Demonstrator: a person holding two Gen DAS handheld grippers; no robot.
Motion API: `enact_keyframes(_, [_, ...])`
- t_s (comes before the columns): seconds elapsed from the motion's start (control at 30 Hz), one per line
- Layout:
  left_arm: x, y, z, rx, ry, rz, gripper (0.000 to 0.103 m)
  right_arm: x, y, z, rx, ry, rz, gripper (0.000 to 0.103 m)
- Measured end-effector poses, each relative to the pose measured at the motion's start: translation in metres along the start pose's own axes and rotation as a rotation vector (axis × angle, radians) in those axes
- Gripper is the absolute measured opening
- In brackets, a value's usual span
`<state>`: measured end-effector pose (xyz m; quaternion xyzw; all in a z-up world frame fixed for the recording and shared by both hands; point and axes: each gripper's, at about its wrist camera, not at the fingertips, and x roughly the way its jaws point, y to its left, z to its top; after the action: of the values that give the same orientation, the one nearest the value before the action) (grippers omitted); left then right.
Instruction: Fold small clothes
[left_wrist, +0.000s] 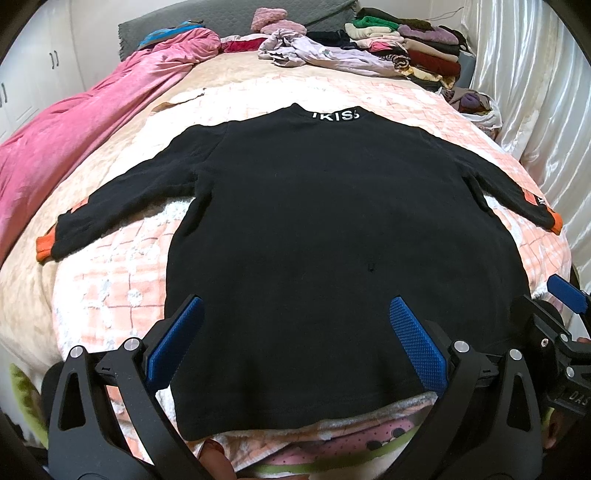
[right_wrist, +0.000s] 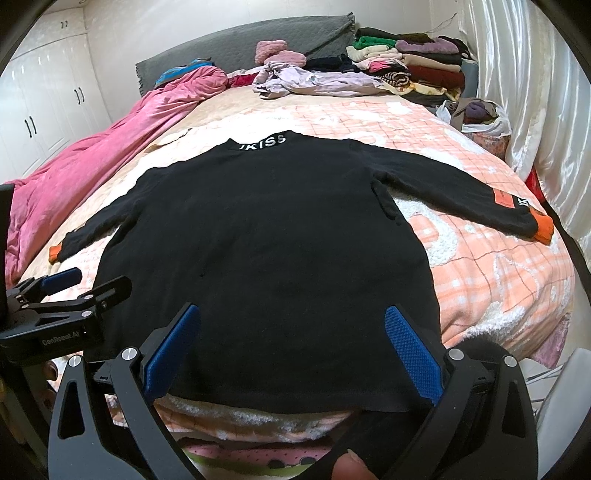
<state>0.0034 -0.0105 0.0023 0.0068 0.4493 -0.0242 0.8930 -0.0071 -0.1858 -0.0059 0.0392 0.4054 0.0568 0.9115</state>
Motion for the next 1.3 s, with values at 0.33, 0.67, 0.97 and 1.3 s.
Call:
enact_keyframes(0.33, [0.019,-0.007,0.036,-0.014,-0.002,0.006,0.095,0.009,-0.019,0.031,0.013,-0.031,-0.017,0.099])
enact_keyframes(0.67, [0.047,-0.014,0.073,-0.023,0.017,0.024,0.095,0.028,-0.047,0.07,0.047,-0.065,-0.053,0.099])
enact_keyframes(0.97, [0.07,-0.027,0.108,-0.029,0.024,0.028,0.095,0.047,-0.088,0.101,0.111,-0.092,-0.114,0.099])
enact_keyframes(1.3, [0.097,-0.057,0.141,0.007,0.039,-0.014,0.095,0.057,-0.165,0.115,0.238,-0.112,-0.247,0.099])
